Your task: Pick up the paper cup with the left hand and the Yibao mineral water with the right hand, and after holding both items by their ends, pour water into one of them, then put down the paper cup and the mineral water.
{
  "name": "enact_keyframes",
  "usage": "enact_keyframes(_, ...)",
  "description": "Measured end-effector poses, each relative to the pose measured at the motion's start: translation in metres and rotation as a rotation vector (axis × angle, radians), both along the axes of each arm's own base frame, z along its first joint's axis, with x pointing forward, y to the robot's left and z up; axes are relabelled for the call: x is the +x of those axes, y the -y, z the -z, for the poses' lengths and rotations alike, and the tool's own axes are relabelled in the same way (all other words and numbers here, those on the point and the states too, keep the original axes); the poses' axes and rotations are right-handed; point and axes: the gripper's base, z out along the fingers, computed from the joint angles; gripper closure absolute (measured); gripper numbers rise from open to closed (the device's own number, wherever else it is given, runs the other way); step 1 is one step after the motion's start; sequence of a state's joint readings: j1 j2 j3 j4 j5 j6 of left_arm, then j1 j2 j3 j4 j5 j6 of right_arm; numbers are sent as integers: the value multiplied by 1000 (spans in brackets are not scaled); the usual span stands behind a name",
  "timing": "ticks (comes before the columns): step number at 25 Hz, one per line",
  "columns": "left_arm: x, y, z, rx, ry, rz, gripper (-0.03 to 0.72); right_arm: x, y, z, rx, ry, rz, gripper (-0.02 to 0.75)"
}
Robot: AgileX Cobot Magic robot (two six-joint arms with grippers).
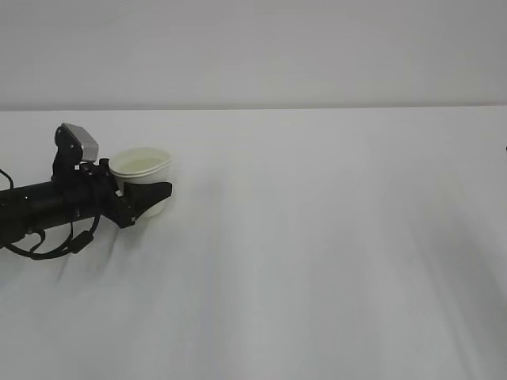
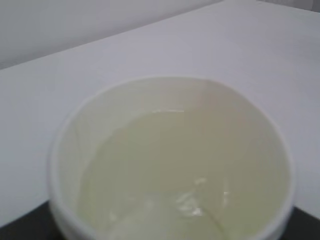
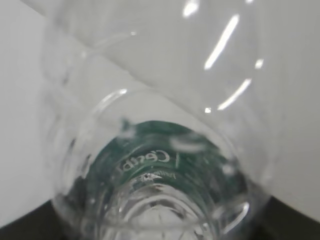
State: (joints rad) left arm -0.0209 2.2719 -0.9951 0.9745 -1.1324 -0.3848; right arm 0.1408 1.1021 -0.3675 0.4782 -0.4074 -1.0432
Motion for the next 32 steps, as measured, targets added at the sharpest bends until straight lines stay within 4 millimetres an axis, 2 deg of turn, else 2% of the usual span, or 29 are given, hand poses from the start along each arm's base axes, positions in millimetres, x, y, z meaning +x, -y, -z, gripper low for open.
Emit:
enact_keyframes(6, 3, -2, 0, -10, 6, -40, 211, 0, 0, 0, 0, 0, 0, 293)
enact_keyframes(16, 4, -5, 14, -14, -22, -88, 211, 0, 0, 0, 1, 0, 0, 293)
enact_keyframes(32, 1, -3, 15, -14, -25, -49, 195, 0, 0, 0, 4, 0, 1, 293)
